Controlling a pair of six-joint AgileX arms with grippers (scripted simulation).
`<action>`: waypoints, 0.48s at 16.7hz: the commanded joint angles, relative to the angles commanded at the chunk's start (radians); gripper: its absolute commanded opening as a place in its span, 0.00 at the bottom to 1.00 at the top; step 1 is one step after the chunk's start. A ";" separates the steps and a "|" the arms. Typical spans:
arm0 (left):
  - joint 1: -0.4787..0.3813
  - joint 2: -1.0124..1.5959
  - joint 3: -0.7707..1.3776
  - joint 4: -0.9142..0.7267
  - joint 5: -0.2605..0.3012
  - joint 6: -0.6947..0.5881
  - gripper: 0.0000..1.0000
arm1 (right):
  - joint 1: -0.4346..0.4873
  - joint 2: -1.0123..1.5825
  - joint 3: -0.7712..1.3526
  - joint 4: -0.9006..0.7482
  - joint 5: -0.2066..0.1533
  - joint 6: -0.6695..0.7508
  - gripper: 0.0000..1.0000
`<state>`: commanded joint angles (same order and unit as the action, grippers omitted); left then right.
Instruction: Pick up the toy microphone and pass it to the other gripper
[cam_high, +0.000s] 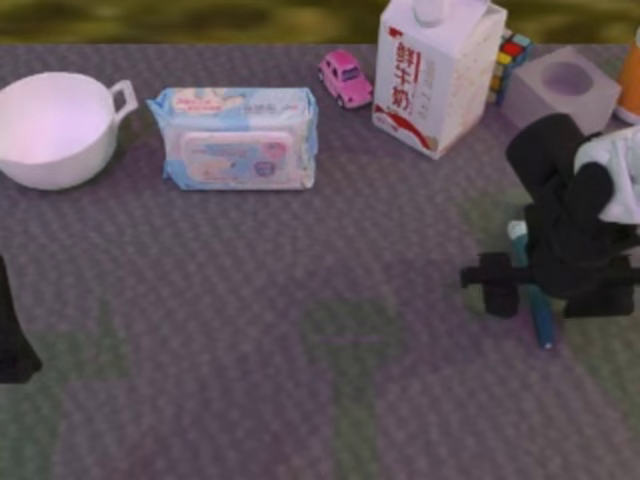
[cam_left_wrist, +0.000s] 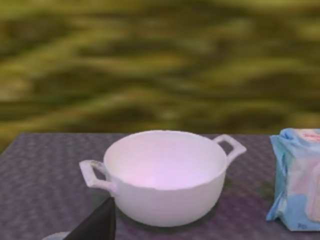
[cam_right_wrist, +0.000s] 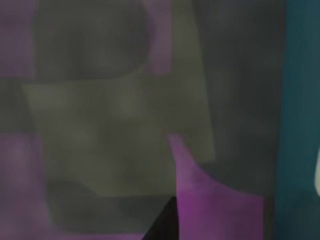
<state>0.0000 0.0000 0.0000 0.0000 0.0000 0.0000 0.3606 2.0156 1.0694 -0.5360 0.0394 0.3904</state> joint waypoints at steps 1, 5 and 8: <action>0.000 0.000 0.000 0.000 0.000 0.000 1.00 | 0.000 0.000 0.000 0.000 0.000 0.000 0.00; 0.000 0.000 0.000 0.000 0.000 0.000 1.00 | 0.000 0.000 0.000 0.000 0.000 0.000 0.00; 0.000 0.000 0.000 0.000 0.000 0.000 1.00 | 0.003 -0.066 0.027 -0.035 0.020 -0.011 0.00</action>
<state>0.0000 0.0000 0.0000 0.0000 0.0000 0.0000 0.3631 1.9496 1.0960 -0.5709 0.0597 0.3792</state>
